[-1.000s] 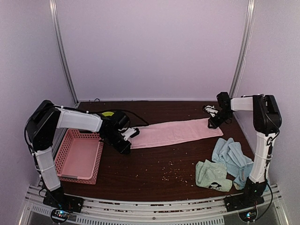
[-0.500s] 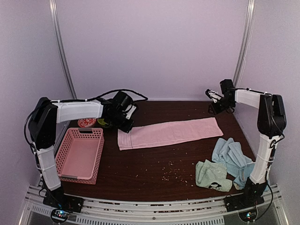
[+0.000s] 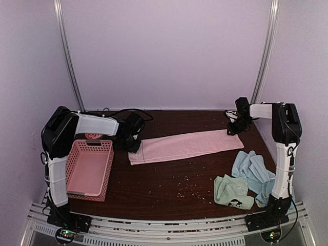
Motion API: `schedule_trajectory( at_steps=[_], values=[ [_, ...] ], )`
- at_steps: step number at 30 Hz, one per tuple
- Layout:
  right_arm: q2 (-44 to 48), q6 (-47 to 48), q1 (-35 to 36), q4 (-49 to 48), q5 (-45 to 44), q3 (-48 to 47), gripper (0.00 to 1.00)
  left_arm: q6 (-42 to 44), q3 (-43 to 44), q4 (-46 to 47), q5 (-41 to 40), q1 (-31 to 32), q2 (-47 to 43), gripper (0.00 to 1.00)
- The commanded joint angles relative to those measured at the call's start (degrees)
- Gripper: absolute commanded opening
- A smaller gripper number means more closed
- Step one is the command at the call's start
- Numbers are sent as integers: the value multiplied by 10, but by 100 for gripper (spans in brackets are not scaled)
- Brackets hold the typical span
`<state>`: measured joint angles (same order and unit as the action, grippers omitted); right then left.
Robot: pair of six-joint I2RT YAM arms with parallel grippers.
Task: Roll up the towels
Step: Smooth out the towel at the center of the board.
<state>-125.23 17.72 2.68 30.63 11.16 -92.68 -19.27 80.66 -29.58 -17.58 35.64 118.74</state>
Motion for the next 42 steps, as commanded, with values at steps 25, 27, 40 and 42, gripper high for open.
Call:
schedule_trajectory(
  at_steps=[25,27,40,42],
  values=[
    [99,-21,-14,134,33,4,43,-25,-155,92,82,58,-172,26],
    [95,-21,-13,133,32,14,42,-20,-168,105,89,58,-173,38],
    [46,-47,-24,142,1,-13,40,-17,-159,95,81,58,-120,43],
    [44,-50,-26,140,-4,-12,41,-17,-160,94,81,58,-123,43]
  ],
)
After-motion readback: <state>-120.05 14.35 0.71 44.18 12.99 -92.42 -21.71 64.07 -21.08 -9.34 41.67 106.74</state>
